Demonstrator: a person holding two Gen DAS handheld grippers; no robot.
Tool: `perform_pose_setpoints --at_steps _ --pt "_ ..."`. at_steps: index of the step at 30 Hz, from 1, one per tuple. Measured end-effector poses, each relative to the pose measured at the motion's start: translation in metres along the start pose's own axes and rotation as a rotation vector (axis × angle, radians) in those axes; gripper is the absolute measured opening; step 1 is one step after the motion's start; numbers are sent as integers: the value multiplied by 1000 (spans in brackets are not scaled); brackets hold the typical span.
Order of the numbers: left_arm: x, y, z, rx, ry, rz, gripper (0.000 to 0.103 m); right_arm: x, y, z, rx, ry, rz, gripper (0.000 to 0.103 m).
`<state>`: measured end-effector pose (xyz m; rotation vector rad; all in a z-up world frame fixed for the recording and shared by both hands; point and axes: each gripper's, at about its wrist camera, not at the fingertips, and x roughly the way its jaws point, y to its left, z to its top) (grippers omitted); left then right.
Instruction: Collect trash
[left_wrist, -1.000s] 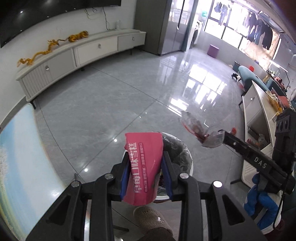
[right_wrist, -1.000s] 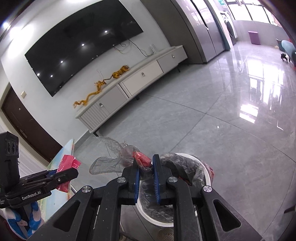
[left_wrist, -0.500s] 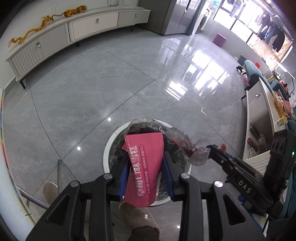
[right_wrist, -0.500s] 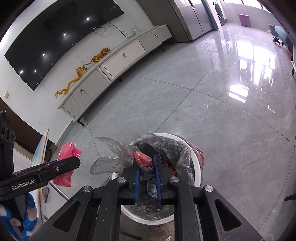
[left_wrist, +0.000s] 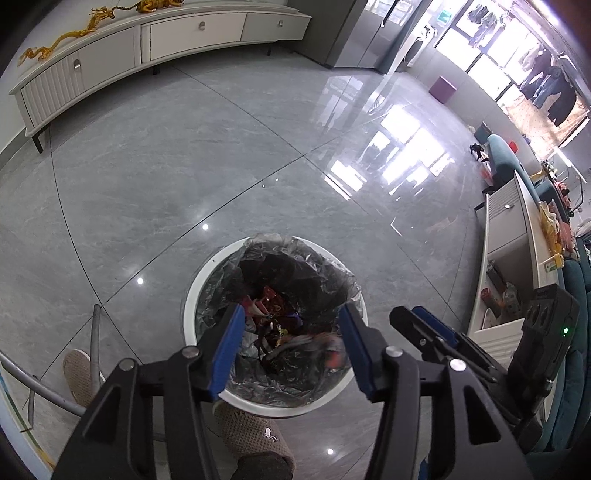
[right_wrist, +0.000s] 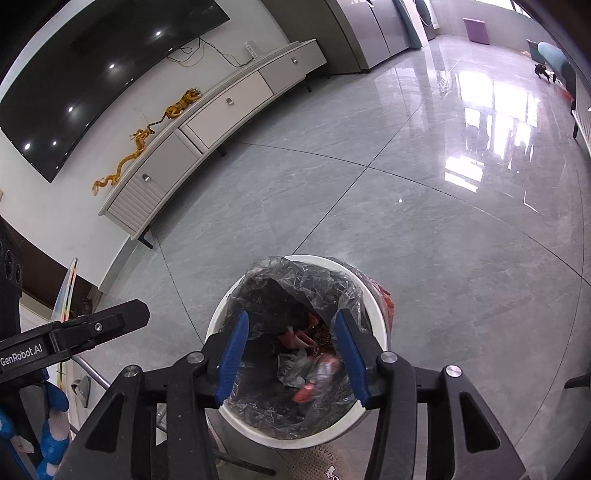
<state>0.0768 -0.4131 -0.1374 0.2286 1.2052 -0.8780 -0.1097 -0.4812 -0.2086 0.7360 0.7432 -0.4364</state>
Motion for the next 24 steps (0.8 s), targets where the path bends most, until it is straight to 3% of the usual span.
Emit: perform_pose_setpoints --at_steps 8,13,24 --pt "-32 -2 -5 1 -81 21 52 -15 14 1 -25 -32 -15 53" --pt "-63 7 -17 -42 -171 60 56 -28 28 -2 -43 -61 -23 55" --pt "-150 29 -64 -70 -396 210 71 -66 86 -11 -146 -137 -19 65"
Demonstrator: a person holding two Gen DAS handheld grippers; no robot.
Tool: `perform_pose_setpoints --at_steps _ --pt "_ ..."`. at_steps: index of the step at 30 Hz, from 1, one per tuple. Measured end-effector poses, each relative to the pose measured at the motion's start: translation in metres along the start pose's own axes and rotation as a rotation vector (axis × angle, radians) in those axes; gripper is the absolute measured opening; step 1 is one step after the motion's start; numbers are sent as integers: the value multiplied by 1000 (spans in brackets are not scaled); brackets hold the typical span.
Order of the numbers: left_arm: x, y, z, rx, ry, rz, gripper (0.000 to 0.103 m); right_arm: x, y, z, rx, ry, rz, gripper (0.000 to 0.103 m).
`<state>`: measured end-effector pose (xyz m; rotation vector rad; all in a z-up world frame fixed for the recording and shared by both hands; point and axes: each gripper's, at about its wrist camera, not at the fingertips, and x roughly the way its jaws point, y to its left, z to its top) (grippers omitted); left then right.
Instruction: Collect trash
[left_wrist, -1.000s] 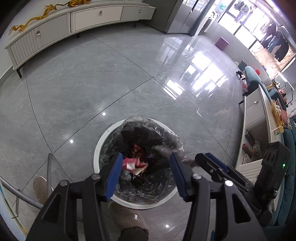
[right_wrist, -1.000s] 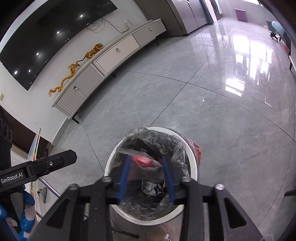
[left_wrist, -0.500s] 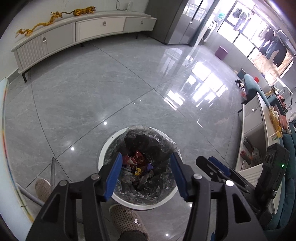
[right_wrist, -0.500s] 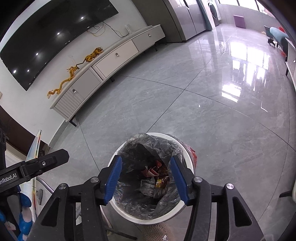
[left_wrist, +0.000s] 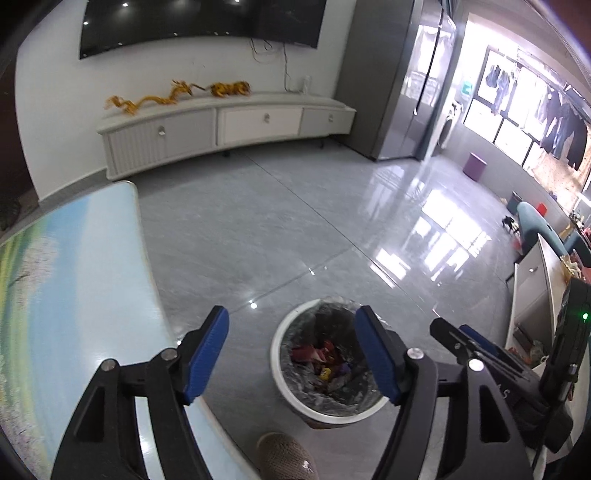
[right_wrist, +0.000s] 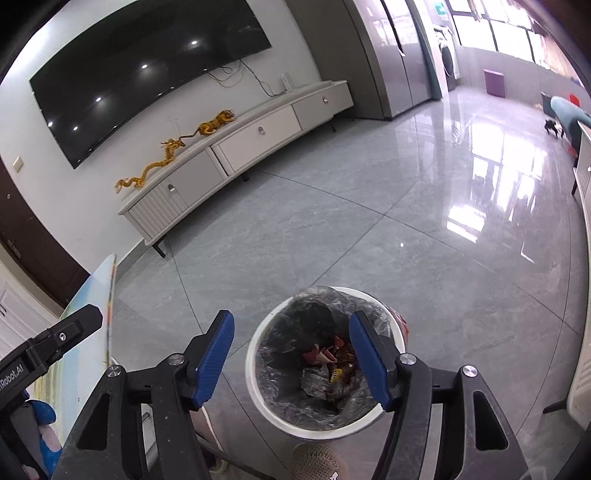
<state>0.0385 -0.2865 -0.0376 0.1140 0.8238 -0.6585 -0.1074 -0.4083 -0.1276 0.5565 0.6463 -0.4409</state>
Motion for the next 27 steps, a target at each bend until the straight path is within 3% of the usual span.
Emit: perform_pose_setpoints --at_steps 13,27 --pt "-87 77 -25 -100 -194 240 76 -27 89 -19 -195 -37 40 79" --pt "-149 144 -58 -213 -298 447 77 -44 158 -45 -352 -98 71 88"
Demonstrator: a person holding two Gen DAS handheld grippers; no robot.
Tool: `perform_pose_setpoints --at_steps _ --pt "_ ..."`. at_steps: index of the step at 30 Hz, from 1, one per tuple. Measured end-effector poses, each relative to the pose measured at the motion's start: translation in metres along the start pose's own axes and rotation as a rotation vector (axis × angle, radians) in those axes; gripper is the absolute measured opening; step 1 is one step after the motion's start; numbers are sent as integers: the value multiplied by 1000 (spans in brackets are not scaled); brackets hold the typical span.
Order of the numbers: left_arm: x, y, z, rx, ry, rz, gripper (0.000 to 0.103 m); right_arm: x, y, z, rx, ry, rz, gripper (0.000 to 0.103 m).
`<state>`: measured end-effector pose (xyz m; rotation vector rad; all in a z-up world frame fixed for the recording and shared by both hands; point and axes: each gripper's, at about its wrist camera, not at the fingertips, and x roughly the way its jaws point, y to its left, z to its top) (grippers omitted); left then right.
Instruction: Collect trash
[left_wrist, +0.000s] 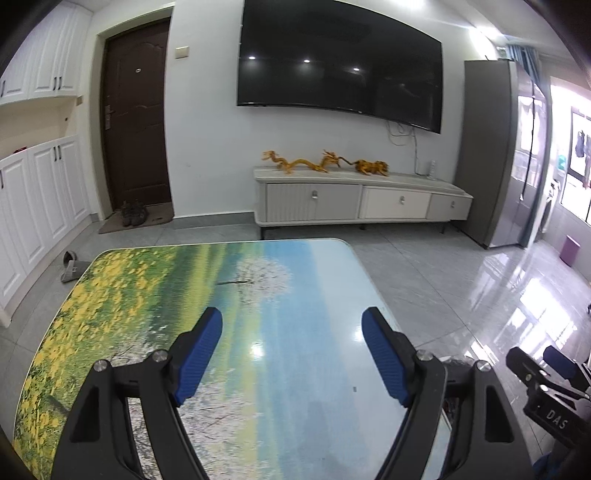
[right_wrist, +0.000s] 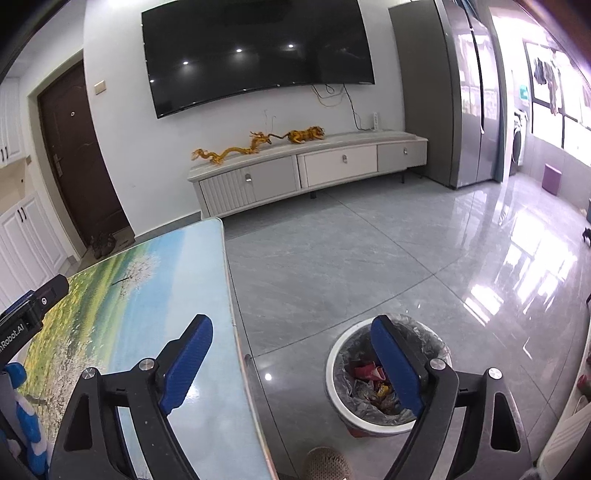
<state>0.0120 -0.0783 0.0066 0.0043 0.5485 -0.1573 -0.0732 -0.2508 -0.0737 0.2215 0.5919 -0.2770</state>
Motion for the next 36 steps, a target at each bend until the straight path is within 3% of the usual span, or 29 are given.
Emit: perform_pose_setpoints --at_steps 7,12,29,36 --pt "-12 28 4 -38 -30 85 79 -17 16 4 -13 -74 -7 97" --pt "-21 41 3 -64 -57 122 90 -22 22 3 -22 -96 -17 103" --pt "-36 47 2 -78 -105 136 97 -27 34 -4 -46 -115 -57 103" --pt "-30 45 -2 -78 -89 120 98 -22 34 -7 -54 -95 -53 103"
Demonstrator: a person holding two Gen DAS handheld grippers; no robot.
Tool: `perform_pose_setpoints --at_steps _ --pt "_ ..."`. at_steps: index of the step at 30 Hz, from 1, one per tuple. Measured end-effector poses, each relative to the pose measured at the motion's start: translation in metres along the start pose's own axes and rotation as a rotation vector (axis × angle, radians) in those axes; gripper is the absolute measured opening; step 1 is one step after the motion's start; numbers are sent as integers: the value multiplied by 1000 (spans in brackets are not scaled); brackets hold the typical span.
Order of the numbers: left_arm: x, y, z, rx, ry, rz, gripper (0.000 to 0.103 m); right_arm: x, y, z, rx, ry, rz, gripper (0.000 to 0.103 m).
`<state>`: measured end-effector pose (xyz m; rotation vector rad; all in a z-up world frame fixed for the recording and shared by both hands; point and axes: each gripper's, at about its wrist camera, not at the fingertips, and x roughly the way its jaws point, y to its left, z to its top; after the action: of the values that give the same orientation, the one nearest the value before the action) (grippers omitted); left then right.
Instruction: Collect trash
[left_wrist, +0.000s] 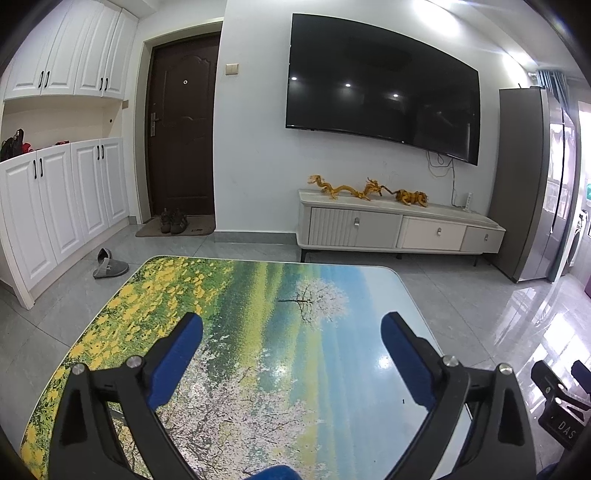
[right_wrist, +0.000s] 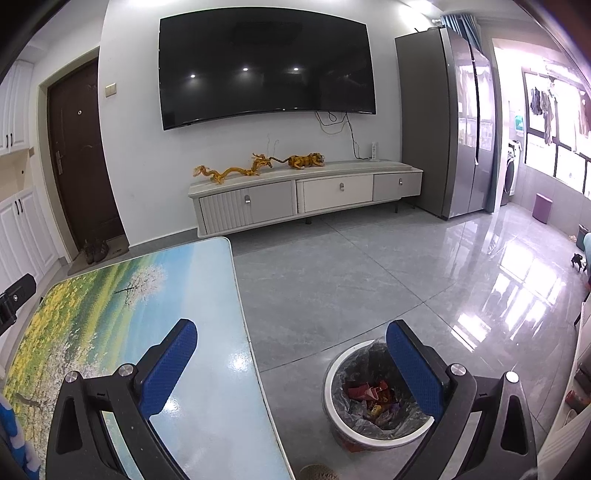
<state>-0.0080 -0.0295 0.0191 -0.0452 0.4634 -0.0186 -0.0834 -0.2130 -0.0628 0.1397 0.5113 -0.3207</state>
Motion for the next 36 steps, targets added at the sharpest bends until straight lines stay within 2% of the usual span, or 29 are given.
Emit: perform_pose_setpoints --at_steps 15,36 --pt "9 -5 -5 15 28 -9 101 7 -6 -4 18 13 -14 103" --pt "3 -15 -9 57 21 -33 102 0 -3 -2 5 -14 -38 103"
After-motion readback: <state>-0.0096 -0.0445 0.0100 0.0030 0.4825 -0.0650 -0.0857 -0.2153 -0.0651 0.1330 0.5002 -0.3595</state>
